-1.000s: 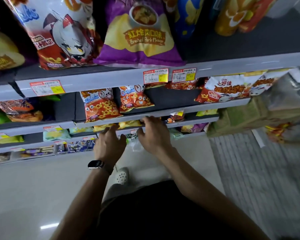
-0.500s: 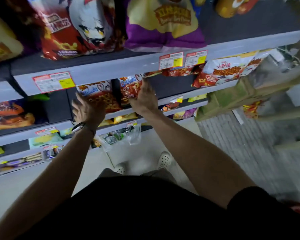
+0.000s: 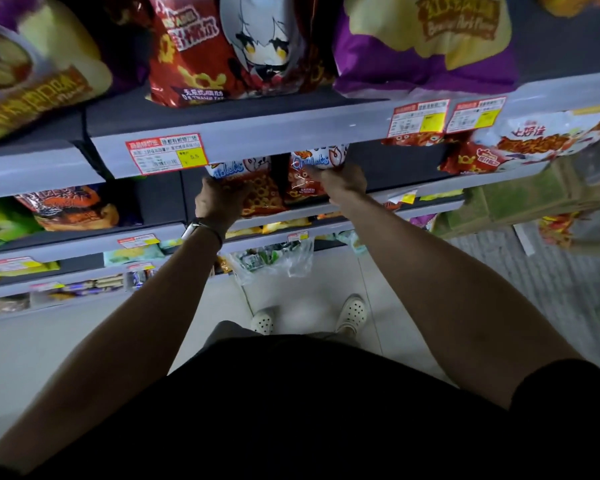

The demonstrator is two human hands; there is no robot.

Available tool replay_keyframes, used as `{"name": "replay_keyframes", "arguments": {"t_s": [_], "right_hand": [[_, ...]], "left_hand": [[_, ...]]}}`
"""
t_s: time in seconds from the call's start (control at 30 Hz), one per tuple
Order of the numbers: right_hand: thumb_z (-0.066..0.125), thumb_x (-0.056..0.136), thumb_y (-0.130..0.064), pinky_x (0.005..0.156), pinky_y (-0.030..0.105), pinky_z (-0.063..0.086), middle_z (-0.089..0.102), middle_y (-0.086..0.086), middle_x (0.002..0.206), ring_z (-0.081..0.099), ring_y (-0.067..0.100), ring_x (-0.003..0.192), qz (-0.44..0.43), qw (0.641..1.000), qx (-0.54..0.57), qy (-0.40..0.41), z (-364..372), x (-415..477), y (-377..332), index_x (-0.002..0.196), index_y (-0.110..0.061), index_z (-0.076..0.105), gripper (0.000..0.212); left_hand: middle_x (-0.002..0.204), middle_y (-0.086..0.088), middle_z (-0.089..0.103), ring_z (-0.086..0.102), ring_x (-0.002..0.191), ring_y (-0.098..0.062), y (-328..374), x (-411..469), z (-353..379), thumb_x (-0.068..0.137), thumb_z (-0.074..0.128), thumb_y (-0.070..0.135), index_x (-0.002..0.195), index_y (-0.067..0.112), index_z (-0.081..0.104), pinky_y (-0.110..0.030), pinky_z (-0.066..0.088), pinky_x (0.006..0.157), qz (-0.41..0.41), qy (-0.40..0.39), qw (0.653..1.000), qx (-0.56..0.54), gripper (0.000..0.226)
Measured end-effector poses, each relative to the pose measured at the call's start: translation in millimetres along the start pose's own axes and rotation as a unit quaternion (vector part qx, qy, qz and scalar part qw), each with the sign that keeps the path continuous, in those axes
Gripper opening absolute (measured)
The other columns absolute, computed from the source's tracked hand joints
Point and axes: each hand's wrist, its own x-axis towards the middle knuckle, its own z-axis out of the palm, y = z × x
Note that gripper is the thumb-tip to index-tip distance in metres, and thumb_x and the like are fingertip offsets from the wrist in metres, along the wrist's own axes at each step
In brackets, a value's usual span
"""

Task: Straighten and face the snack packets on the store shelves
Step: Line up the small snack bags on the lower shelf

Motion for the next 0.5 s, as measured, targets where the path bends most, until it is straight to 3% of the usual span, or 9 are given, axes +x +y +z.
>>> {"name": "replay_keyframes", "arguments": {"t_s": [0.1, 0.2, 0.33, 0.4, 0.5], "right_hand": [[0.084, 0.076, -0.062, 0.092, 0.022, 0.052, 0.076, 0.001, 0.121, 0.069, 0.018, 0.116, -0.018, 1.000, 0.014, -0.010, -7, -1, 6, 0.120, -0.017, 0.074, 0.064], [0.089, 0.074, -0.052, 0.086, 0.022, 0.052, 0.077, -0.001, 0.116, 0.071, 0.015, 0.110, -0.033, 0.998, 0.055, -0.008, -12, -5, 10, 0.114, -0.017, 0.077, 0.055], [0.091, 0.074, -0.044, 0.081, 0.020, 0.054, 0.079, -0.001, 0.111, 0.069, 0.008, 0.097, -0.082, 0.992, 0.098, 0.020, -13, -6, 26, 0.112, -0.017, 0.079, 0.048], [0.090, 0.076, -0.044, 0.071, 0.012, 0.050, 0.079, -0.001, 0.108, 0.070, 0.007, 0.096, -0.102, 0.989, 0.102, 0.041, -17, -5, 33, 0.111, -0.017, 0.080, 0.046], [0.091, 0.075, -0.042, 0.070, 0.011, 0.051, 0.079, -0.007, 0.102, 0.071, 0.004, 0.089, -0.110, 0.981, 0.146, 0.069, -32, -4, 50, 0.112, -0.017, 0.079, 0.047]], "left_hand": [[0.131, -0.010, 0.072, 0.067, 0.121, -0.033, -1, -4, -4, 0.075, 0.087, 0.054, 0.134, 0.015, 0.065, -0.045, 0.057, 0.101, 0.015, -0.001, 1.000, -0.017, 0.074], [0.122, -0.004, 0.076, 0.072, 0.111, -0.027, -10, -6, -5, 0.059, 0.082, 0.065, 0.127, 0.018, 0.069, -0.047, 0.060, 0.096, 0.037, 0.016, 0.999, -0.033, 0.084], [0.118, 0.000, 0.076, 0.074, 0.108, -0.023, -19, -12, -1, 0.068, 0.091, 0.043, 0.123, 0.017, 0.068, -0.051, 0.062, 0.094, 0.073, 0.025, 0.995, -0.070, 0.065], [0.118, 0.001, 0.076, 0.074, 0.108, -0.021, -23, -11, -1, 0.065, 0.091, 0.051, 0.124, 0.016, 0.066, -0.054, 0.062, 0.093, 0.081, 0.041, 0.992, -0.088, 0.074], [0.120, -0.005, 0.075, 0.074, 0.110, -0.023, -22, -15, 8, 0.063, 0.091, 0.051, 0.125, 0.008, 0.061, -0.054, 0.062, 0.093, 0.088, 0.052, 0.989, -0.107, 0.082]]}}
